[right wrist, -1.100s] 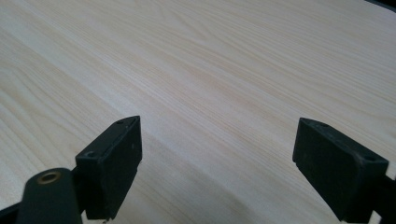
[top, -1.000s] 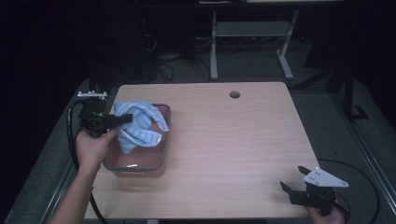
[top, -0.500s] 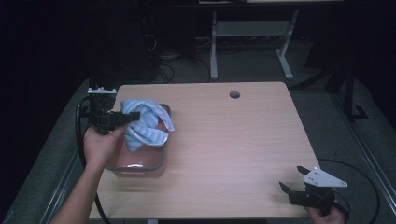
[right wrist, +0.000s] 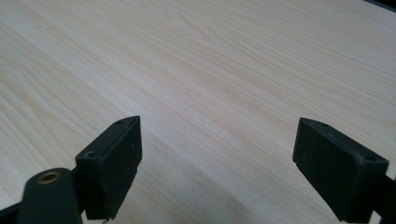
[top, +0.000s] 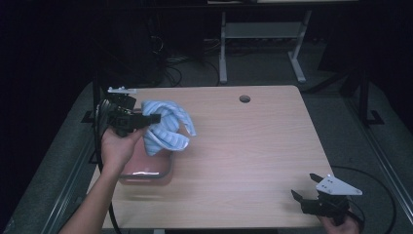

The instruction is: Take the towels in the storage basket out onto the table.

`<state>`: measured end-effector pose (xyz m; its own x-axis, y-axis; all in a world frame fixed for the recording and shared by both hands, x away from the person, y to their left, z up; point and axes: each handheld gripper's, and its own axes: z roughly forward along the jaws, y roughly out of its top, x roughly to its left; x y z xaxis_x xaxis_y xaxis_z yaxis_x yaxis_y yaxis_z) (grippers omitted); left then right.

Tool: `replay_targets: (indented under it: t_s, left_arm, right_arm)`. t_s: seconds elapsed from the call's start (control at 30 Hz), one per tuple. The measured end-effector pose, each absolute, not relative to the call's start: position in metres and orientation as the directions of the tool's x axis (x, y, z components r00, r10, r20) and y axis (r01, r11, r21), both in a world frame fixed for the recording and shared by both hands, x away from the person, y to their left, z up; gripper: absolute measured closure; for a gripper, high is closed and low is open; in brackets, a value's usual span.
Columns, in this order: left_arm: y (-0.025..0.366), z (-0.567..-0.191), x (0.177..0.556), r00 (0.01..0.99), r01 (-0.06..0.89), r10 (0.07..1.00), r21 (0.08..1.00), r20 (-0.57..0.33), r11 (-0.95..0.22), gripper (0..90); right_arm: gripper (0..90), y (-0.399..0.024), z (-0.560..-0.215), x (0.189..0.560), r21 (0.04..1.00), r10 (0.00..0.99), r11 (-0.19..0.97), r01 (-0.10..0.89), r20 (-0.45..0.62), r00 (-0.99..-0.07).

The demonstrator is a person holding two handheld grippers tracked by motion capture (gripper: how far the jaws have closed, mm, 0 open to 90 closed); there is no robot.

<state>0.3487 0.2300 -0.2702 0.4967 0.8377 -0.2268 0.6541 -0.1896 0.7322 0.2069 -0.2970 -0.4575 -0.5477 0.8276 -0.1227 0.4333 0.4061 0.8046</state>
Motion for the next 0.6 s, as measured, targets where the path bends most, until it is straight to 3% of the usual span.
replay_targets:
  t_s: [0.6]
  left_arm:
    - [0.181, -0.275, 0.359, 0.562, 0.637, 0.796, 0.732, -0.225, -0.243, 72.4]
  right_arm:
    - [15.1, -0.299, -0.456, 0.206, 0.812, 0.829, 0.398, 0.427, -0.119, -0.546]
